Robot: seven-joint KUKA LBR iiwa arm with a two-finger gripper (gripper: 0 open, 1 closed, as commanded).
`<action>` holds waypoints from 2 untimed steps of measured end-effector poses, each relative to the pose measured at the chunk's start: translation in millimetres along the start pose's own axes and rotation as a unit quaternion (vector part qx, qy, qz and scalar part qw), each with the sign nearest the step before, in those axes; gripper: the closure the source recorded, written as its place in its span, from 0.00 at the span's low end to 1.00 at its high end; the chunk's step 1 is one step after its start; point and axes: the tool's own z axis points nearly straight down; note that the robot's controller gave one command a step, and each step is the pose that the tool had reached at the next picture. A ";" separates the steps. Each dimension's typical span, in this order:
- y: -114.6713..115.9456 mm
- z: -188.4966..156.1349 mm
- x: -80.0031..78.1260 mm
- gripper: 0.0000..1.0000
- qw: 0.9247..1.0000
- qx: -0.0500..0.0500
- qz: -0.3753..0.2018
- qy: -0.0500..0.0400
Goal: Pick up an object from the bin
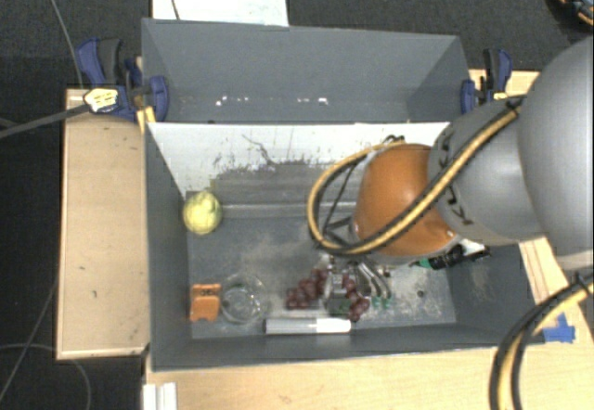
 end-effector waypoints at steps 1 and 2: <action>0.0 -15.1 0.2 1.00 1.000 0.000 0.001 0.000; 0.0 -38.2 0.6 1.00 1.000 0.000 0.001 0.001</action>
Offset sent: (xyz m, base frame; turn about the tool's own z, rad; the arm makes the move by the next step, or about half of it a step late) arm -0.0007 -0.0001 0.0586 0.0010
